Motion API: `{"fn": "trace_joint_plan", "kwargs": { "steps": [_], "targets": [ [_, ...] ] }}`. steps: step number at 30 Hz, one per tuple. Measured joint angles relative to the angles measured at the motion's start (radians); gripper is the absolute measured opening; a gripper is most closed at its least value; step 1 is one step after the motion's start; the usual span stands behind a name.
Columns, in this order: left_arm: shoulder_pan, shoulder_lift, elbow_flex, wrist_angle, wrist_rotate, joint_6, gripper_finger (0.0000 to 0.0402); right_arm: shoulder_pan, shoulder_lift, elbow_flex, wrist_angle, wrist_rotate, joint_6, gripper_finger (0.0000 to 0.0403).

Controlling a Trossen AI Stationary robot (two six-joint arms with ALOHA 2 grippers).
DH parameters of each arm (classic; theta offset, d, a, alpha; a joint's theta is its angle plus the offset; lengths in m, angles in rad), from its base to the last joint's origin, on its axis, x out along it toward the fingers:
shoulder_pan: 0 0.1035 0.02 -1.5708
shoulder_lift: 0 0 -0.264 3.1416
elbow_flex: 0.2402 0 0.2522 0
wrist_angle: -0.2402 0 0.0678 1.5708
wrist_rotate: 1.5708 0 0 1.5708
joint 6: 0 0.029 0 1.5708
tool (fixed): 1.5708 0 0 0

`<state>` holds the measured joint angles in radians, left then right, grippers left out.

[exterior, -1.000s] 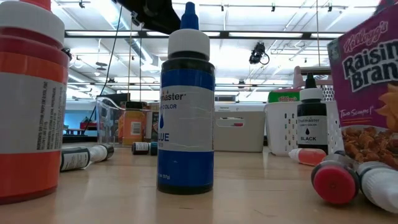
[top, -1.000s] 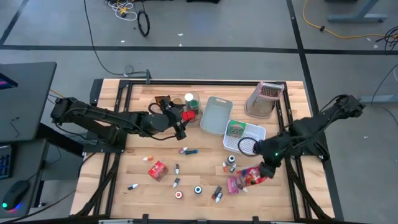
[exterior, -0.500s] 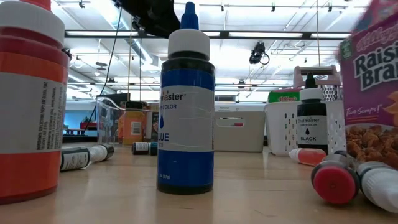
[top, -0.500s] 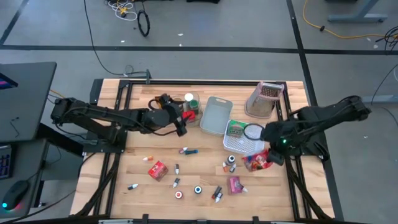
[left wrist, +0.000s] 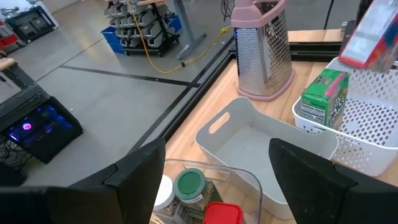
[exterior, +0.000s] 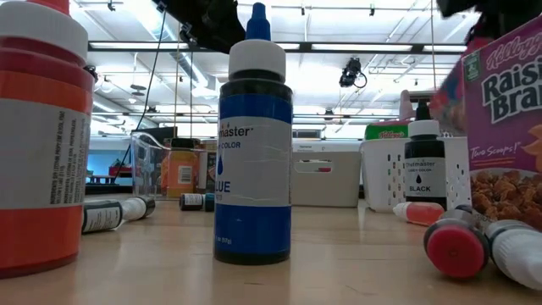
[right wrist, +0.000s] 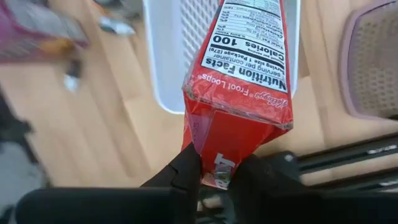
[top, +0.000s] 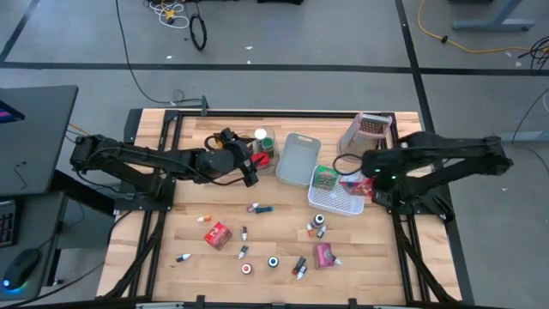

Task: Pick & Place Kitchen Items
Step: Put the right red cereal box into the white bin

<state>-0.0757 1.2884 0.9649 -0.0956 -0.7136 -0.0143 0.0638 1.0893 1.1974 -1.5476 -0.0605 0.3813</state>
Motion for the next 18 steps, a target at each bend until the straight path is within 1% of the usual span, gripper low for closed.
{"fn": "trace_joint_plan", "kwargs": {
  "steps": [5,11,15,18],
  "targets": [
    [0.000,0.000,0.000,0.000,0.000,0.000,0.0297,-0.089,0.118,-0.050,-0.009,-0.001,-0.194,0.0074],
    [0.000,0.000,0.000,-0.002,0.000,0.000,0.0297,-0.179,0.278,-0.055,-0.007,0.019,-0.379,0.0074],
    [0.000,0.000,0.000,-0.006,0.009,-0.001,0.0297,-0.210,0.373,-0.055,-0.004,0.029,-0.449,0.0075],
    [0.000,0.000,0.000,-0.006,0.065,-0.001,0.0297,-0.216,0.431,-0.055,-0.006,0.074,-0.472,0.0076]
  ]
}}
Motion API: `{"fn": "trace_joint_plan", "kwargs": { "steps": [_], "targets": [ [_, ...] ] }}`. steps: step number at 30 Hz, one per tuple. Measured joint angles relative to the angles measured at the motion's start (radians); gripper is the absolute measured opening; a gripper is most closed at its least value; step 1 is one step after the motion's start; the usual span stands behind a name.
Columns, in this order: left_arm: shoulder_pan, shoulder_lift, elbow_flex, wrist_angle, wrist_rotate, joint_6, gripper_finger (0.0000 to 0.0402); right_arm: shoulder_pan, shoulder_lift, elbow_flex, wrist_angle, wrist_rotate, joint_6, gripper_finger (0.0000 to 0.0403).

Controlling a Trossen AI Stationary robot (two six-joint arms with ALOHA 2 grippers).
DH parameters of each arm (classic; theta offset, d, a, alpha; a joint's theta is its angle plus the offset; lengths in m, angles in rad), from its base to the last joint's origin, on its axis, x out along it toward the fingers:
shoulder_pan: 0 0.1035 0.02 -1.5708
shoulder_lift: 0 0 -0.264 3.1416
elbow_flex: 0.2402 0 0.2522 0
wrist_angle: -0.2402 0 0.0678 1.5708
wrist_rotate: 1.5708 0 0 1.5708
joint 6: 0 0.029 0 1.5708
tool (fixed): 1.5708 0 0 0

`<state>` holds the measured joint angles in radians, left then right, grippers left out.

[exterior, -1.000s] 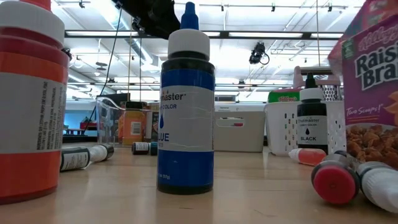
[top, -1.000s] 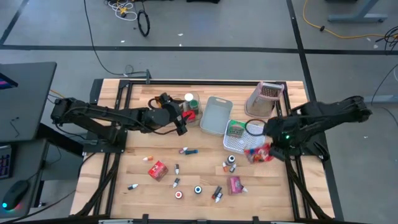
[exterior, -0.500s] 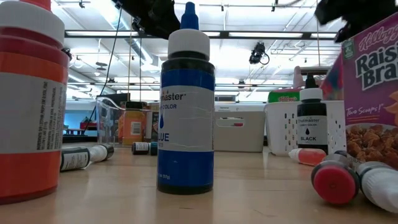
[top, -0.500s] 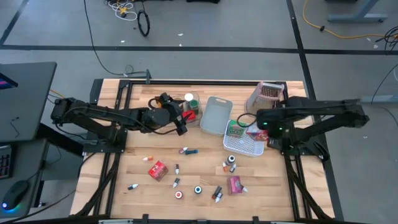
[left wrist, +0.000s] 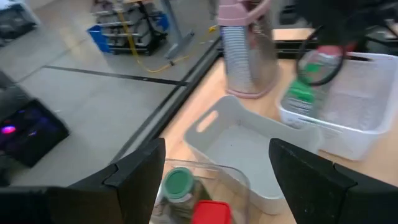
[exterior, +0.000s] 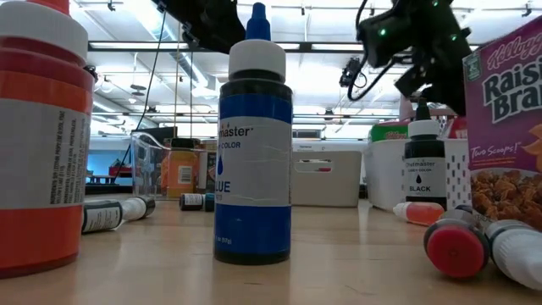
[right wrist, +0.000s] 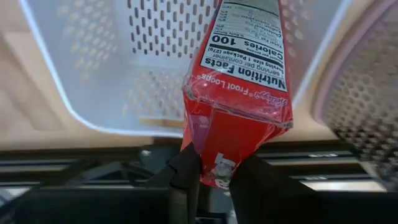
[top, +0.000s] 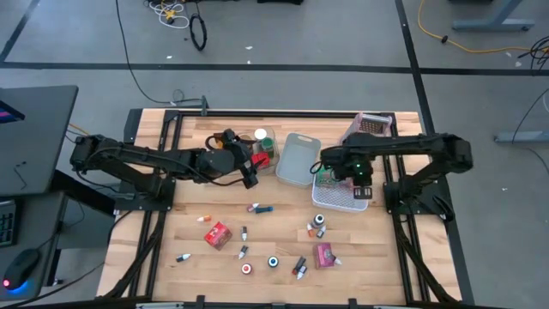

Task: Pick & Place Kitchen Items
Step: Put the right red cereal box into the white bin

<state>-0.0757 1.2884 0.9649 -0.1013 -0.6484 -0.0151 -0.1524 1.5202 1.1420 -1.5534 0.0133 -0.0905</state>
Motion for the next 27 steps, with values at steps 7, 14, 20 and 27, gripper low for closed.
{"fn": "trace_joint_plan", "kwargs": {
  "steps": [7,14,20,27],
  "targets": [
    [0.000,0.000,0.000,-0.002,0.042,0.000,0.0297,0.000,0.044,0.003,-0.007,0.062,-0.015,0.0111],
    [0.000,0.000,0.000,-0.023,0.041,-0.014,0.0297,0.000,0.043,0.000,-0.001,0.060,0.029,0.0164],
    [0.000,0.000,0.000,-0.023,0.041,-0.027,0.0297,0.000,0.043,0.000,-0.015,0.057,0.081,0.0190],
    [0.000,0.000,0.000,-0.021,0.040,-0.030,0.0297,0.000,0.028,0.013,-0.019,0.057,0.071,0.0192]
  ]
}}
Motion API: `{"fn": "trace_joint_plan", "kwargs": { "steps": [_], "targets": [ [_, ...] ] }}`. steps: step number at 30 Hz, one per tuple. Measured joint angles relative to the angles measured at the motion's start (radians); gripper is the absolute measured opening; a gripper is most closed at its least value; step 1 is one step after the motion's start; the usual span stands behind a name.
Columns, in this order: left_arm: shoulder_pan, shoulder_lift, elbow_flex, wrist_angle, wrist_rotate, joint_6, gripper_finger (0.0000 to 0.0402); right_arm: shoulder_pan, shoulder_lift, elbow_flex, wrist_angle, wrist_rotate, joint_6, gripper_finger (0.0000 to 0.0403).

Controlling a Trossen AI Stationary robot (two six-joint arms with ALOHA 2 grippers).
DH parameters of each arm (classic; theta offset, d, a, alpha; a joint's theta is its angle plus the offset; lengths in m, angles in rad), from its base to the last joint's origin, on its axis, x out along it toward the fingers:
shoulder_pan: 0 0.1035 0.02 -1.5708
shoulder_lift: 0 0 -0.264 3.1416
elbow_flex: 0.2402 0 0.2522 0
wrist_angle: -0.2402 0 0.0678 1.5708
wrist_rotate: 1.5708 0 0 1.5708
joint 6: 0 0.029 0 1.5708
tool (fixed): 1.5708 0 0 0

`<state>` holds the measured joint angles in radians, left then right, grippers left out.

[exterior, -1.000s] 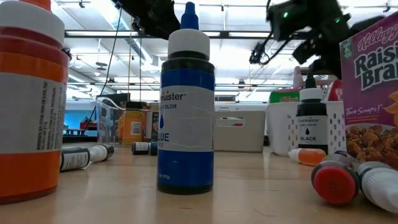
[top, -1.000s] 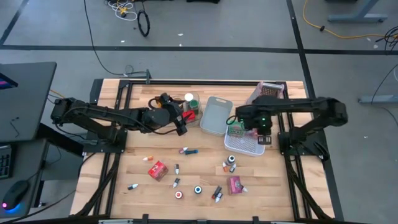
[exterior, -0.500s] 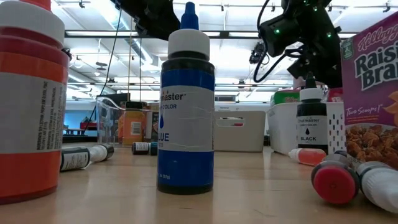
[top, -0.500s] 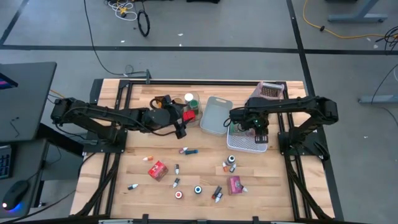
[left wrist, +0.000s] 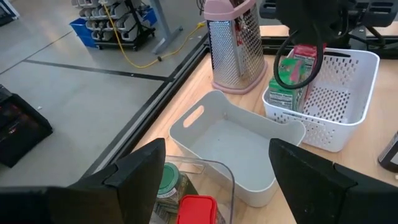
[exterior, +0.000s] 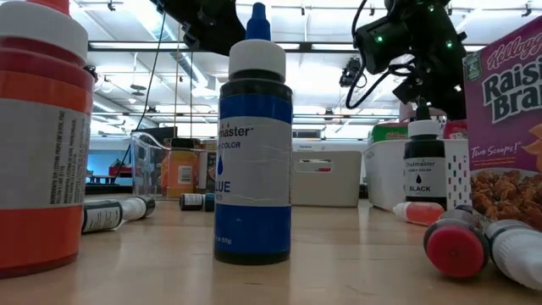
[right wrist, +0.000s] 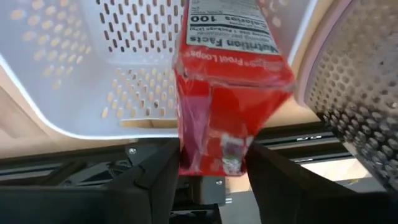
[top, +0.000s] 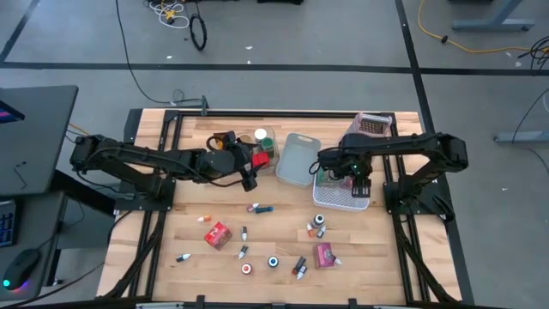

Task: Pick & Place Kitchen Items
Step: Put the right red cereal box into the white bin, then put the red cereal box into the white bin

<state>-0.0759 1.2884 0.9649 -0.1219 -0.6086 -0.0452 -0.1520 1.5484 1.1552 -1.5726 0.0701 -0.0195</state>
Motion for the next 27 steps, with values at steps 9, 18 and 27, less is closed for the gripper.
{"fn": "trace_joint_plan", "kwargs": {
  "steps": [9,18,27],
  "targets": [
    [0.000,0.000,0.000,0.008,0.000,-0.003,0.0297,0.003,-0.128,0.127,0.002,-0.010,0.147,0.0192],
    [0.000,0.000,0.000,0.006,0.000,0.005,0.0297,0.112,-0.312,0.145,0.069,-0.006,0.449,0.0192],
    [0.000,0.000,0.000,0.006,0.003,0.020,0.0297,0.312,-0.423,0.004,0.608,0.016,0.483,0.0192]
  ]
}}
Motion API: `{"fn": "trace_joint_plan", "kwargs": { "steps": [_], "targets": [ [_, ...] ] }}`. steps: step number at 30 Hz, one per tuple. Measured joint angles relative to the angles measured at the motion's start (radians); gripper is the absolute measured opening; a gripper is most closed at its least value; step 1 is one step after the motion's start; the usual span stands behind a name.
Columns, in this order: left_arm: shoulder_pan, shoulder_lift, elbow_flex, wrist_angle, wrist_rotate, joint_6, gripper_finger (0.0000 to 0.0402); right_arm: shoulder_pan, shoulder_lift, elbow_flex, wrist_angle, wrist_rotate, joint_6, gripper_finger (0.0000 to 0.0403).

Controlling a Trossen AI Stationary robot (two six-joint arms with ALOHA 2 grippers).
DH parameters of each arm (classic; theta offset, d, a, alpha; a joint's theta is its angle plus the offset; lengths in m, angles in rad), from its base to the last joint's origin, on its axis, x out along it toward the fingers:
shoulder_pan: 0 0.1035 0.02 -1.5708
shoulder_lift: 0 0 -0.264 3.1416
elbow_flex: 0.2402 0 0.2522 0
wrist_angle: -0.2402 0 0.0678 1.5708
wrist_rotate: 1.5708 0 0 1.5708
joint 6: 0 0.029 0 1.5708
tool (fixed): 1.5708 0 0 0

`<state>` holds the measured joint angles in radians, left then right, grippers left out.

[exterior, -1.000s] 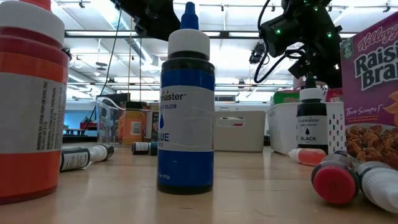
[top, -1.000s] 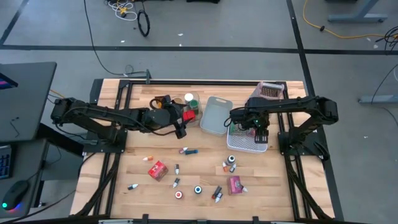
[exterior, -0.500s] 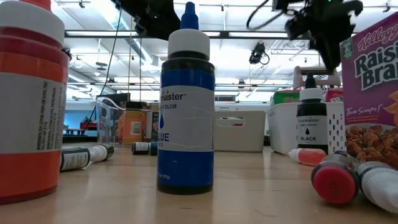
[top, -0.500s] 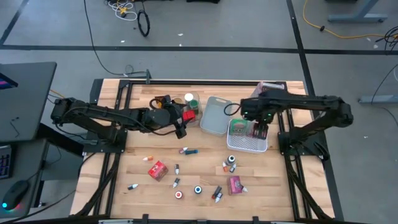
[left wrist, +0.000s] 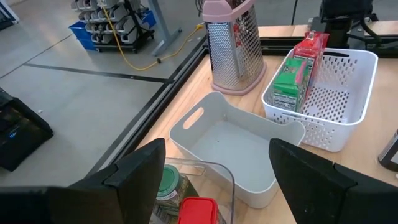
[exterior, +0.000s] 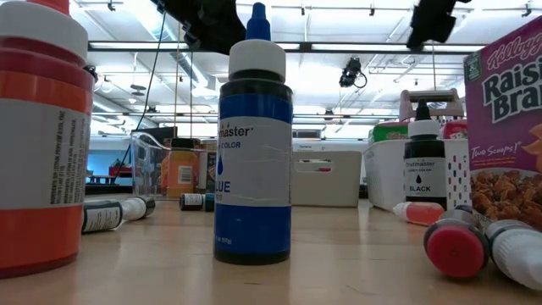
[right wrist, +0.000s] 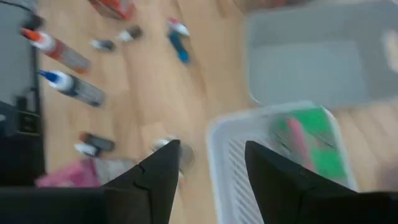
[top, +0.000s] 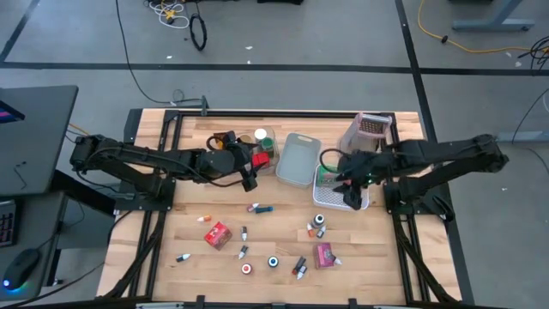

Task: Pick & Place Kitchen Items
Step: Put the red cereal box into the white bin

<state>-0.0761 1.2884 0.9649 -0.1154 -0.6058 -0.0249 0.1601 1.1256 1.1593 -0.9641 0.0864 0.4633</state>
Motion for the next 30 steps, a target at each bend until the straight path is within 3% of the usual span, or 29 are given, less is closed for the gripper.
{"fn": "trace_joint_plan", "kwargs": {
  "steps": [11,19,30],
  "targets": [
    [0.000,0.000,0.000,0.000,0.069,0.006,0.0297,0.031,0.058,-0.140,0.220,-0.007,-0.197,0.0192],
    [0.000,0.000,0.000,0.000,0.076,0.013,0.0297,0.057,0.103,-0.168,0.536,-0.212,-0.429,0.0192],
    [0.000,0.000,0.000,0.001,0.112,0.018,0.0297,0.091,0.106,-0.168,0.765,-0.234,-0.397,0.0192]
  ]
}}
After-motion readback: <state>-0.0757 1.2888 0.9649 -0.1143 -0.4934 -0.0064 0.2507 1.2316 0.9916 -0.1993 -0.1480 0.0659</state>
